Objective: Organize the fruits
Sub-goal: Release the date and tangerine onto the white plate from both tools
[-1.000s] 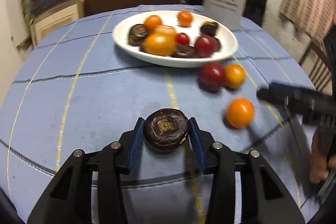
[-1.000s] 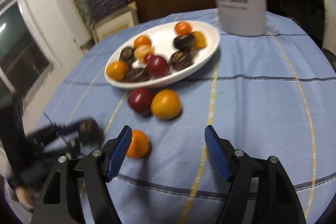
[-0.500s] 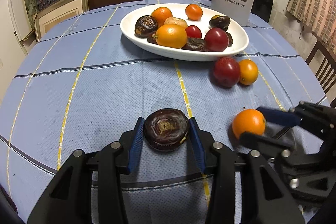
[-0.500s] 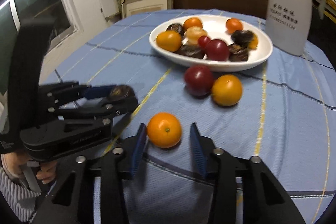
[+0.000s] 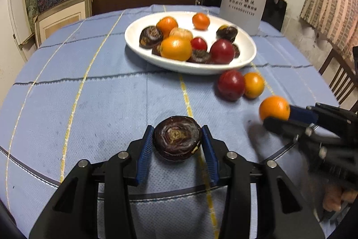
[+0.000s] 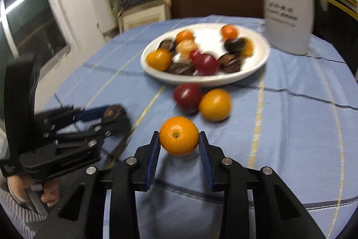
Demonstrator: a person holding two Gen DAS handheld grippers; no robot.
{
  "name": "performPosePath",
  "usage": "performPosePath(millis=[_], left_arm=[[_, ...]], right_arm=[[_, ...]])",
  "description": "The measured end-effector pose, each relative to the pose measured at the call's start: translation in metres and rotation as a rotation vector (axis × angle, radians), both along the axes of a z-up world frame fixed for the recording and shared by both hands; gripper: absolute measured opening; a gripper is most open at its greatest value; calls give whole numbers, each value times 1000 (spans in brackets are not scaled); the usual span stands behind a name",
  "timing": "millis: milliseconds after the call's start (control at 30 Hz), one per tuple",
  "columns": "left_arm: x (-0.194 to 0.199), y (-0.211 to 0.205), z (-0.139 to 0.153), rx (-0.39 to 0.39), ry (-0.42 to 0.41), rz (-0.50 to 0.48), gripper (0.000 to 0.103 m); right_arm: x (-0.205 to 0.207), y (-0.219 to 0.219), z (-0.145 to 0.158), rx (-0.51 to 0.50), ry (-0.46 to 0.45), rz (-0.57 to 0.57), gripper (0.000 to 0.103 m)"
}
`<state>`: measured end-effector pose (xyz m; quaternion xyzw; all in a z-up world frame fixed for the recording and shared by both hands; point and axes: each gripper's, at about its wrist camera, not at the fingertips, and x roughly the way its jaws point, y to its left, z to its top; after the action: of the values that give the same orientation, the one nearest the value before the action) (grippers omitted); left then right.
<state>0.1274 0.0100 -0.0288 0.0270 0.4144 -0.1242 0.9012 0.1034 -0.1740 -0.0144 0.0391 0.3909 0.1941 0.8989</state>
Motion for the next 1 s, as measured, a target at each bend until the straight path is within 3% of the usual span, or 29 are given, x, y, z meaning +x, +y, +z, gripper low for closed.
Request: performPosePath(millis=[200,400,567,767,867,1000], left_arm=[[20,2,30,-34,-30,5,42],[71,-2,62,-48,-68,21,42],[117,-16,53,-29,-52,22,42],[147,-24,29,-16,-20,12,43],[146,-18,29,-36,-41,37,61],[133,-6,40,-70,-53,65,62]], right_arm=[[19,-33,20,61,-3,-92,35],[63,-29,51,48,-35,-113,35],[121,-14,51,73,-18,-126,35],[168,1,30,30,20,-153,36],[170,3,30,15,1,-161,44],[153,-10,36,63,-3,-183,48]])
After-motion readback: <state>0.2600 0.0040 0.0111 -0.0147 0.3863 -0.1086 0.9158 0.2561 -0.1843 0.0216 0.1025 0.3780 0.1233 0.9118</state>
